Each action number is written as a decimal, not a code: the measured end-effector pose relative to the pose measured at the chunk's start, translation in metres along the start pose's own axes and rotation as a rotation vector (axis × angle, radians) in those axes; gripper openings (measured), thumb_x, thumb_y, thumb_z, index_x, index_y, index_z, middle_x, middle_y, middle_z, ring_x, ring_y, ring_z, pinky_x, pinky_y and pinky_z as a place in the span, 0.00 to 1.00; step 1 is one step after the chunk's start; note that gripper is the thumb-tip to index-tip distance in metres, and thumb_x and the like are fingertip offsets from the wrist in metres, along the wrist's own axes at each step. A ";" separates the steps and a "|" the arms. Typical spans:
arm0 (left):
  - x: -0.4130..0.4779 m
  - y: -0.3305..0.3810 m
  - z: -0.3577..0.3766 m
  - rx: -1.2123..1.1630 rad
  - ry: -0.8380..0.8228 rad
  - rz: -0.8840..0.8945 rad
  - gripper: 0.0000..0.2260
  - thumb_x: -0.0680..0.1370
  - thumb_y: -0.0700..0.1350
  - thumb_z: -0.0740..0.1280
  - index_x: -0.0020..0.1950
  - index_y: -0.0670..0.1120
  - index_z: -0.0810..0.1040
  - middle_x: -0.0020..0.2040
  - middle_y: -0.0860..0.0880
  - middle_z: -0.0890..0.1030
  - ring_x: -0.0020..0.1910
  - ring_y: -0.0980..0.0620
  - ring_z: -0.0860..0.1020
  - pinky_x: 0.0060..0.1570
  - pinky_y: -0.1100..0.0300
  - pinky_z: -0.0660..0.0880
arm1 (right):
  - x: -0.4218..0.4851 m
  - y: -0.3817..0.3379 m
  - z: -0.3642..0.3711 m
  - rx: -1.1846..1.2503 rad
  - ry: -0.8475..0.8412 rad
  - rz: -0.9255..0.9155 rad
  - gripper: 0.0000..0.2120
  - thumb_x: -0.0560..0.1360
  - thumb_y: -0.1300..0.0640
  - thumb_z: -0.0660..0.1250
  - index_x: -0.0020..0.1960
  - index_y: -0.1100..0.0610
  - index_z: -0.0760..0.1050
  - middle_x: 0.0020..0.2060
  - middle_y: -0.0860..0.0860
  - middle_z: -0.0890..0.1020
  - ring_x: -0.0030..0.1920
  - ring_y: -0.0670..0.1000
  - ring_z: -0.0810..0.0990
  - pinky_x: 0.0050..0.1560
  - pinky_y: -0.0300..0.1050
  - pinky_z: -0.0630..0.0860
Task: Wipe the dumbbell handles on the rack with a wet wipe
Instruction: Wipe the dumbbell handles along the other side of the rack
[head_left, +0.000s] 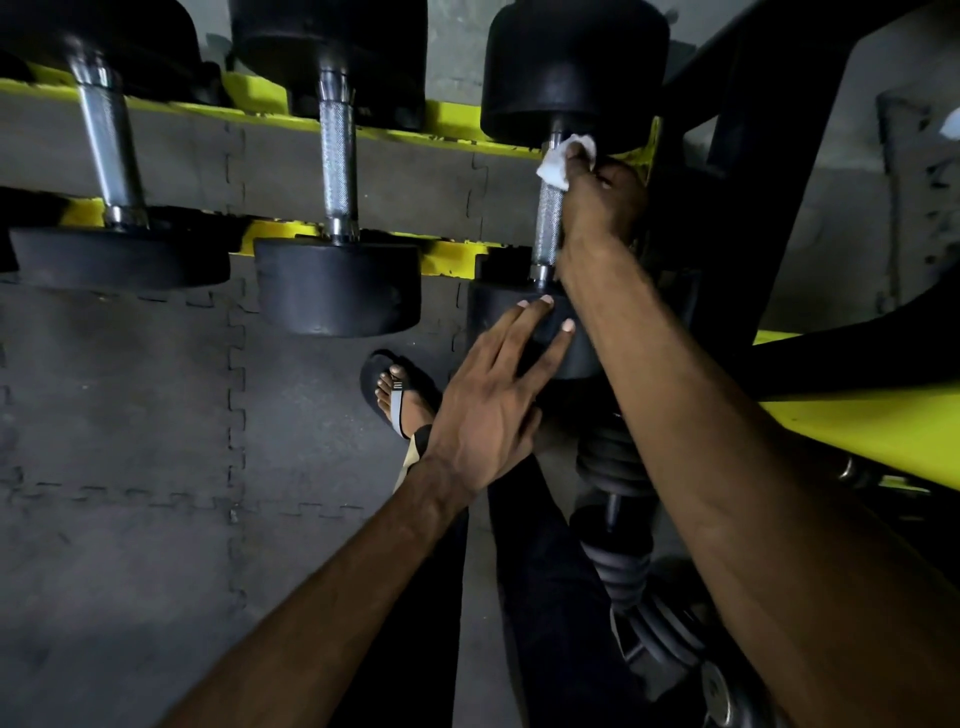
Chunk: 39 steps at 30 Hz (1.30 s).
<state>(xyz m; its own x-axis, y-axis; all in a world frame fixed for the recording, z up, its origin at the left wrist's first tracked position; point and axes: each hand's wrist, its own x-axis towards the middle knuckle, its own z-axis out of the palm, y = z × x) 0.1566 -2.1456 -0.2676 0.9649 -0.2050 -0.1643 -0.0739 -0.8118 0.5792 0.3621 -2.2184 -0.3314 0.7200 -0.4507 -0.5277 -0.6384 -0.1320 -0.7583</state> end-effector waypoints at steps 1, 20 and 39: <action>0.000 0.000 0.000 -0.002 0.000 0.001 0.42 0.70 0.40 0.75 0.82 0.45 0.62 0.81 0.40 0.59 0.80 0.41 0.57 0.76 0.47 0.64 | 0.004 0.001 0.000 0.001 -0.008 0.019 0.12 0.71 0.50 0.76 0.36 0.57 0.80 0.32 0.50 0.82 0.32 0.47 0.79 0.34 0.39 0.75; 0.000 0.000 -0.001 0.006 0.017 0.006 0.41 0.70 0.41 0.76 0.81 0.45 0.64 0.81 0.40 0.60 0.80 0.41 0.58 0.75 0.47 0.66 | 0.021 -0.014 -0.028 -0.039 -0.306 0.180 0.10 0.78 0.64 0.65 0.40 0.53 0.74 0.30 0.46 0.78 0.28 0.41 0.74 0.28 0.32 0.69; -0.001 0.000 -0.002 0.013 0.006 -0.004 0.42 0.70 0.40 0.74 0.82 0.45 0.63 0.81 0.41 0.59 0.80 0.42 0.58 0.77 0.50 0.63 | 0.001 -0.045 -0.042 -1.393 -1.122 -1.188 0.11 0.73 0.56 0.69 0.53 0.46 0.82 0.52 0.46 0.84 0.49 0.53 0.83 0.45 0.45 0.78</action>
<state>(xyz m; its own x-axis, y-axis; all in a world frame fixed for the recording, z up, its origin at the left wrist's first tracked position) 0.1562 -2.1447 -0.2660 0.9667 -0.1985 -0.1616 -0.0732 -0.8195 0.5684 0.3798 -2.2497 -0.2821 0.3079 0.8209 -0.4809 0.7634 -0.5148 -0.3901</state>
